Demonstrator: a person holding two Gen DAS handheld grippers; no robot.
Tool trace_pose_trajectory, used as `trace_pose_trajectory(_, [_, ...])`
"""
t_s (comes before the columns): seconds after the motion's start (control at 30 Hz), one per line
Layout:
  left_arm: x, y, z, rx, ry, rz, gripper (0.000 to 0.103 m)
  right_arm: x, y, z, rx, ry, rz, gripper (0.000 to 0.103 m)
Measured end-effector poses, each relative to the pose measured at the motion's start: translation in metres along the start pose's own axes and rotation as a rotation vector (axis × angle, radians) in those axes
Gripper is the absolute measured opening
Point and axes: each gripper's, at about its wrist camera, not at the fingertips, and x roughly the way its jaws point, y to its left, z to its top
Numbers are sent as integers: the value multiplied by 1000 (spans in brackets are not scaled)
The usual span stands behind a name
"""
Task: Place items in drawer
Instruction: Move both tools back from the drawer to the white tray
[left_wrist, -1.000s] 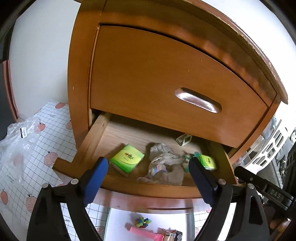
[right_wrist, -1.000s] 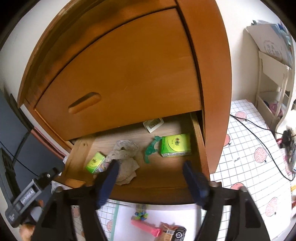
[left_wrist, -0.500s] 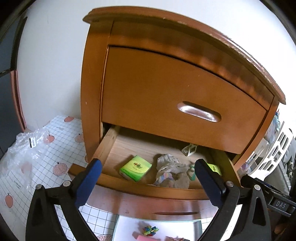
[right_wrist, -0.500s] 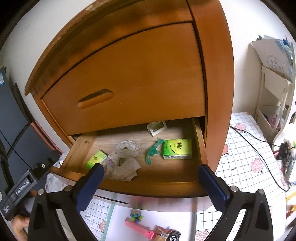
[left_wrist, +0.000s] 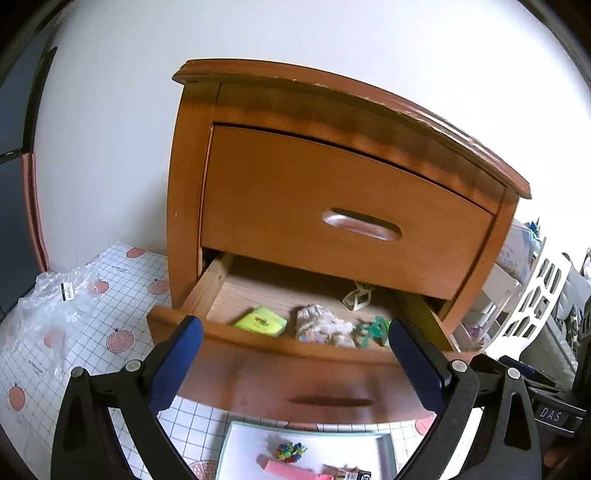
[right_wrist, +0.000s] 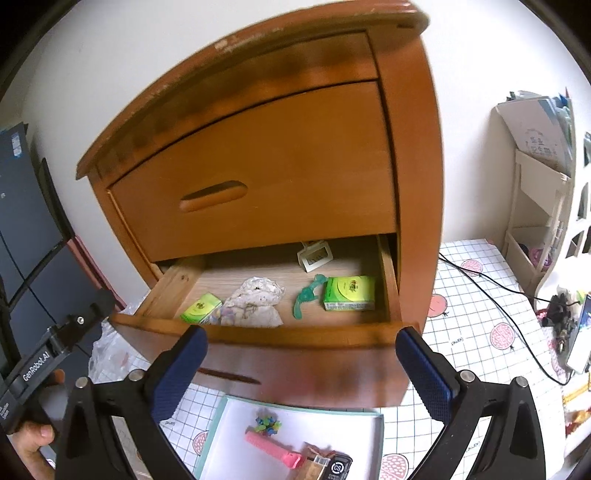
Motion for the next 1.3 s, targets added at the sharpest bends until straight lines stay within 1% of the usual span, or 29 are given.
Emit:
trace_pose_trajectory(0.1, [-9,-2,-17,0,-3,-24,100,-11,-2,-16,-5,-13,-2,103])
trace_pose_trajectory(0.2, [-10,-5,-38,18,30,-24,100,-19,-3,-36,-6,-16,-1,103])
trace_pose_trajectory(0.27, [-5,-6,-55,29,65,-30,100,-23,-6,-52,-4,-9,-3,103])
trace_pose_trajectory(0.33, [5,-5,-76,27,124,-20,100,-20,-10,-68,-2,15,-3,103])
trace_pose_trajectory(0.4, [14,-1,-97,22,190,-17,100,-12,-16,-84,10,53,-12,103])
trace_pose_trajectory(0.47, [25,1,-121,34,258,1,100,1,-26,-103,37,109,-36,103])
trace_pose_trajectory(0.63, [48,5,-160,51,384,15,100,29,-44,-145,67,228,-75,103])
trace_pose_trajectory(0.83, [70,8,-202,49,527,7,100,52,-57,-184,107,330,-80,103])
trace_pose_trajectory(0.97, [84,14,-221,28,616,9,100,64,-56,-203,88,374,-59,103])
trace_pose_trajectory(1.03, [88,18,-225,7,644,15,100,66,-57,-210,89,394,-54,103])
trace_pose_trajectory(1.17, [91,21,-227,-9,645,24,100,72,-57,-215,89,401,-53,99])
trace_pose_trajectory(1.3, [94,23,-229,-38,658,2,100,75,-54,-215,62,389,-52,92])
